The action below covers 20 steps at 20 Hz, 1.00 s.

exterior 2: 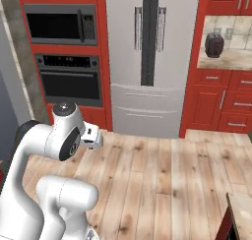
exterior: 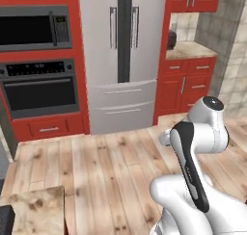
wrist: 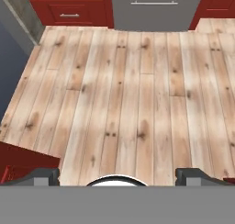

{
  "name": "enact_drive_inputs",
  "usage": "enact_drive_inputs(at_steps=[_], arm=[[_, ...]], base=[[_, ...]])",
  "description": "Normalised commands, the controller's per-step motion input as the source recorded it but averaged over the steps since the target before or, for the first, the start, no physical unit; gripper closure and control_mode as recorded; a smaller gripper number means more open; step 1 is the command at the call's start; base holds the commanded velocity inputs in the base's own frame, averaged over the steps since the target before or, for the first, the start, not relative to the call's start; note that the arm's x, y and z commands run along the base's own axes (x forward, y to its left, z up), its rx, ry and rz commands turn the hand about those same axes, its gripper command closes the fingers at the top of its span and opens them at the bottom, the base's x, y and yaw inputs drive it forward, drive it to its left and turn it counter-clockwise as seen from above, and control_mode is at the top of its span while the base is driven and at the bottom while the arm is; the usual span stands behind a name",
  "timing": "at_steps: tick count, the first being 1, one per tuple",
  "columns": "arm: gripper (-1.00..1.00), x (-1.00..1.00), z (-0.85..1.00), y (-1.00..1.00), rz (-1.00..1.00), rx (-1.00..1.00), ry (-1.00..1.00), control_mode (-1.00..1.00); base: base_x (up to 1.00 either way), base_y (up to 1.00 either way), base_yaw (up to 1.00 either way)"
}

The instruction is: Place one of the steaks on the plate and the other in the bowl. Then place the bowl in the fridge.

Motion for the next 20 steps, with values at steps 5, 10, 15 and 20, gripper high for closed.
enact_drive_inputs(at_steps=[5, 10, 15, 20], arm=[[-1.00, 0.00, 0.00, 0.00, 0.00, 0.00, 0.00, 1.00], [-1.00, 0.00, 0.00, 0.00, 0.00, 0.00, 0.00, 1.00], [-1.00, 0.00, 0.00, 0.00, 0.00, 0.00, 0.00, 1.00], [-1.00, 0.00, 0.00, 0.00, 0.00, 0.00, 0.00, 1.00]], base=[[0.71, -0.33, 0.00], [0.68, -0.40, 0.00], [0.65, -0.38, 0.00], [0.65, -0.31, 0.00]])
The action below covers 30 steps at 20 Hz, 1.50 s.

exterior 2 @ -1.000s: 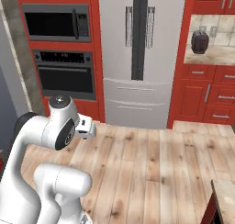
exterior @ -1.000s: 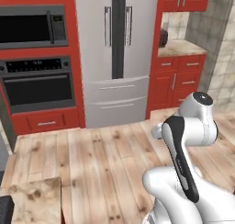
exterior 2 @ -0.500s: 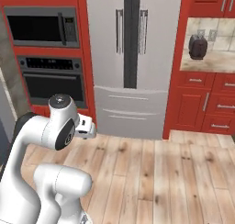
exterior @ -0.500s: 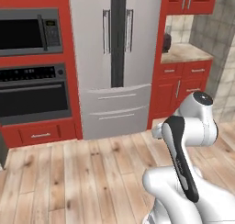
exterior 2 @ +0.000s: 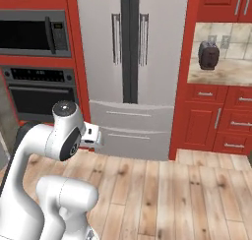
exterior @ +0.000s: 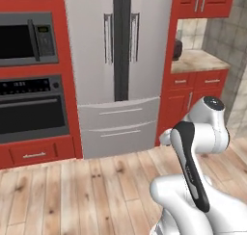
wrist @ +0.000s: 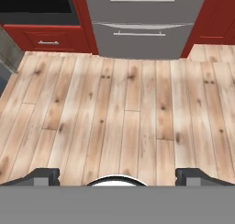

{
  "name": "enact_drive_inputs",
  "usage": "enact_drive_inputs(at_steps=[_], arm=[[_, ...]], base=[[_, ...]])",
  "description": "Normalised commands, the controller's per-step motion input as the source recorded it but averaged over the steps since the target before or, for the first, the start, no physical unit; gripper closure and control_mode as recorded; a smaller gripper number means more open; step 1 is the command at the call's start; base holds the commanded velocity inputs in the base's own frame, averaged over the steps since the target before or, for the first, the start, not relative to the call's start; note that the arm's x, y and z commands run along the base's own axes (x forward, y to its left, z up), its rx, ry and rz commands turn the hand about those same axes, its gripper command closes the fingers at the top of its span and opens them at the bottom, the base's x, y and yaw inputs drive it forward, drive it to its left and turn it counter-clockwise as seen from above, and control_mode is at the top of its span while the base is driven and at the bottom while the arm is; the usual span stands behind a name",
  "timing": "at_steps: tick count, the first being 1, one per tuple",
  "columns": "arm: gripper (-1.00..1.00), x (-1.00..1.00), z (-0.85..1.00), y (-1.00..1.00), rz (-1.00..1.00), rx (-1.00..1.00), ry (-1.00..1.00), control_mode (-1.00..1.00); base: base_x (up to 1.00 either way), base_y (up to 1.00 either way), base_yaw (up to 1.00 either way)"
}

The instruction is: Place one of the steaks on the plate and the other in the bowl. Then place the bowl in the fridge.

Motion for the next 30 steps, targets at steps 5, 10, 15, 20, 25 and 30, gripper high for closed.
enact_drive_inputs(at_steps=[5, 10, 15, 20, 25, 30], arm=[[-1.00, 0.00, 0.00, 0.00, 0.00, 0.00, 0.00, 1.00], [-1.00, 0.00, 0.00, 0.00, 0.00, 0.00, 0.00, 1.00], [-1.00, 0.00, 0.00, 0.00, 0.00, 0.00, 0.00, 1.00], [-1.00, 0.00, 0.00, 0.00, 0.00, 0.00, 0.00, 1.00], [-1.00, 0.00, 0.00, 0.00, 0.00, 0.00, 0.00, 1.00], [-1.00, 0.00, 0.00, 0.00, 0.00, 0.00, 0.00, 1.00]], base=[[0.66, -0.23, 0.00], [0.63, -0.17, 0.01], [0.57, -0.17, 0.05], [0.53, -0.19, 0.06], [0.53, -0.20, 0.05], [0.49, -0.23, 0.05]])
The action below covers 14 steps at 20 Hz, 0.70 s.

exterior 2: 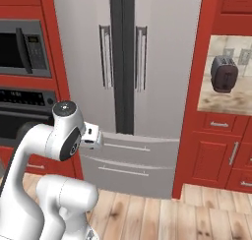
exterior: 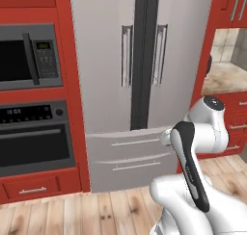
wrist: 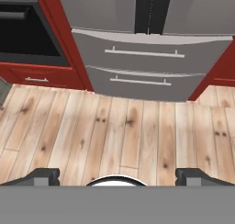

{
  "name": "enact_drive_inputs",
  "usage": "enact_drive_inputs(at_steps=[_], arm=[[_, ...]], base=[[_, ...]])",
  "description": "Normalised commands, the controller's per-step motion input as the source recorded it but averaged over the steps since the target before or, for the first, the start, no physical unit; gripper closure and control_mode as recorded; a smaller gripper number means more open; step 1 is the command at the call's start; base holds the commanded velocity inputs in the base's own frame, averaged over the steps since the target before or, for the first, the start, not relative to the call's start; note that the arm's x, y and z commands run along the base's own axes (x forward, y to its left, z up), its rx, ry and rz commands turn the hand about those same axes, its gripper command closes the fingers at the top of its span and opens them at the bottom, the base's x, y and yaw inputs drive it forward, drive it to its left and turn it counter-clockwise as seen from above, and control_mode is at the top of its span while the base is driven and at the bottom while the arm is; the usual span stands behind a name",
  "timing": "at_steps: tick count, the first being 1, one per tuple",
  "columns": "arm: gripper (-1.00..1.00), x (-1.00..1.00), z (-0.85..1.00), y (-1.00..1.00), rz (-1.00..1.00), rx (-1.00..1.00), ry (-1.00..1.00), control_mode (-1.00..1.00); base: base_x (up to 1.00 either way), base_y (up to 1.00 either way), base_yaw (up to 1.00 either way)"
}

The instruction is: Place one of the steaks on the plate and the other in the bowl. Then place the bowl in the fridge.

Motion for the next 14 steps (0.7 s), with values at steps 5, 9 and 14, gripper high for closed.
enact_drive_inputs(at_steps=[5, 9, 14], arm=[[-1.00, 0.00, 0.00, 0.00, 0.00, 0.00, 0.00, 1.00], [-1.00, 0.00, 0.00, 0.00, 0.00, 0.00, 0.00, 1.00], [-1.00, 0.00, 0.00, 0.00, 0.00, 0.00, 0.00, 1.00]], base=[[0.45, -0.26, 0.05], [0.42, -0.24, 0.03], [0.41, -0.23, 0.03]])
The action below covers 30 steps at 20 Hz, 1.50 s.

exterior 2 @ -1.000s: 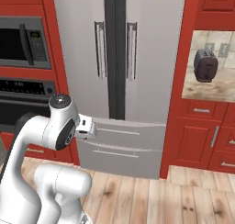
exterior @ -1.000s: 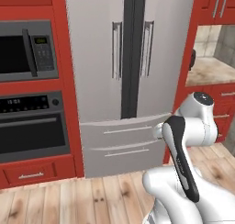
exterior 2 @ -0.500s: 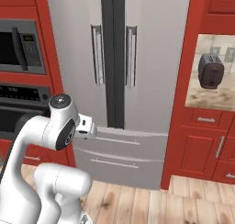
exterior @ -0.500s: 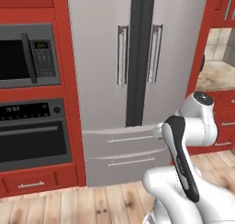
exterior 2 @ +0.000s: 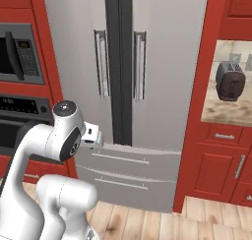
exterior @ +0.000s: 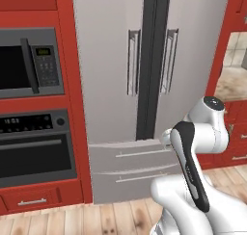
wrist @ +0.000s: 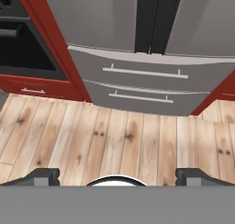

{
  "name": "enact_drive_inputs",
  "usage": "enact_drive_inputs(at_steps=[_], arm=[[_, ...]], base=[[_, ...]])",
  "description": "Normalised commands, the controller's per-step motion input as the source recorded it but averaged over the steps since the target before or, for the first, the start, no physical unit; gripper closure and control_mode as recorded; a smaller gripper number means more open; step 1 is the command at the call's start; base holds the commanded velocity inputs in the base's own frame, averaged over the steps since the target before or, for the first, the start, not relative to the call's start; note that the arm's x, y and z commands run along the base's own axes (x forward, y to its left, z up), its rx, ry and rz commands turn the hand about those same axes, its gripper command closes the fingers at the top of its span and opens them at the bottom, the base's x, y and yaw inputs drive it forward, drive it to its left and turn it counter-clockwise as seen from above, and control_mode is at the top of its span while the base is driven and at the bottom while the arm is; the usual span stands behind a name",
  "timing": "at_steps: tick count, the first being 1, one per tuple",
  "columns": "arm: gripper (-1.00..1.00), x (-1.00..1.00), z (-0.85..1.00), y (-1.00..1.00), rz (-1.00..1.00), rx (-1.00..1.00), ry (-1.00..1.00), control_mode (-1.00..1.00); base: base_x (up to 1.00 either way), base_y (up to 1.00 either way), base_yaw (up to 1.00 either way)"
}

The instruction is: Place one of the steaks on the plate and the other in the bowl. Then place the bowl in the fridge.

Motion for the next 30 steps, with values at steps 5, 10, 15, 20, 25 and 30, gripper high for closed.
enact_drive_inputs(at_steps=[5, 10, 15, 20, 25, 30], arm=[[-1.00, 0.00, 0.00, 0.00, 0.00, 0.00, 0.00, 1.00], [-1.00, 0.00, 0.00, 0.00, 0.00, 0.00, 0.00, 1.00], [-1.00, 0.00, 0.00, 0.00, 0.00, 0.00, 0.00, 1.00], [-1.00, 0.12, 0.00, -0.07, 0.01, 0.00, 0.00, -1.00], [-1.00, 0.23, 0.01, -0.12, 0.01, 0.00, 0.00, -1.00], [-1.00, 0.00, 0.31, 0.14, -0.08, -0.04, -0.27, -1.00]], base=[[0.39, -0.19, 0.03], [0.38, -0.17, 0.02], [0.35, -0.17, 0.02], [0.21, -0.10, 0.01], [0.00, 0.00, 0.00], [0.00, 0.00, 0.00]])
